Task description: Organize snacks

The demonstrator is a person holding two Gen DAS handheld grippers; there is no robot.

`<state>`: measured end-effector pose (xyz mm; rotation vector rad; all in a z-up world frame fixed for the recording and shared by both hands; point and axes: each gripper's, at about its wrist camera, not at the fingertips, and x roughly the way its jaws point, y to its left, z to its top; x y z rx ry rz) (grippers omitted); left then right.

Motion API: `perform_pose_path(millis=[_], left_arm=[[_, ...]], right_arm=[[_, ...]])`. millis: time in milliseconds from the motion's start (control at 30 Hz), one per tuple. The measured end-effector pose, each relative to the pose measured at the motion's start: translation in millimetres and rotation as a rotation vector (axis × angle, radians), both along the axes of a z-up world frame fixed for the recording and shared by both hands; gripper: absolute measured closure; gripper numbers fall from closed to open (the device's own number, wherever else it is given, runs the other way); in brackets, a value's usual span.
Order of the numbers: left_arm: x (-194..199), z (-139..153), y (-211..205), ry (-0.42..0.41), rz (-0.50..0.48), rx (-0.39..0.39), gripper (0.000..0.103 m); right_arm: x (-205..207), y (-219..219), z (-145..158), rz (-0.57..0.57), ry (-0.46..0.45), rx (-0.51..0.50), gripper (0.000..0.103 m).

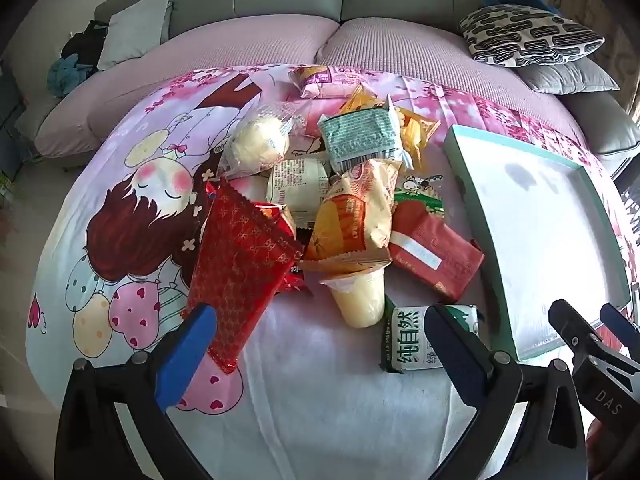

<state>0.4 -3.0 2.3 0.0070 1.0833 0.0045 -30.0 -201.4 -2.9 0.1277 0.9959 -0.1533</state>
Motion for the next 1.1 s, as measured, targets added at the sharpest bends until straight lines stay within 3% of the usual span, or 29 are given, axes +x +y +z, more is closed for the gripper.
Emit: perform_pose_path(millis=[1100], left_arm=[[-2.1, 3.1, -0.6, -0.012, -0.014, -0.024, 0.000]], right_arm=[[1.5, -3.4, -2.7, -0.020, 0.011, -0.013, 0.000]])
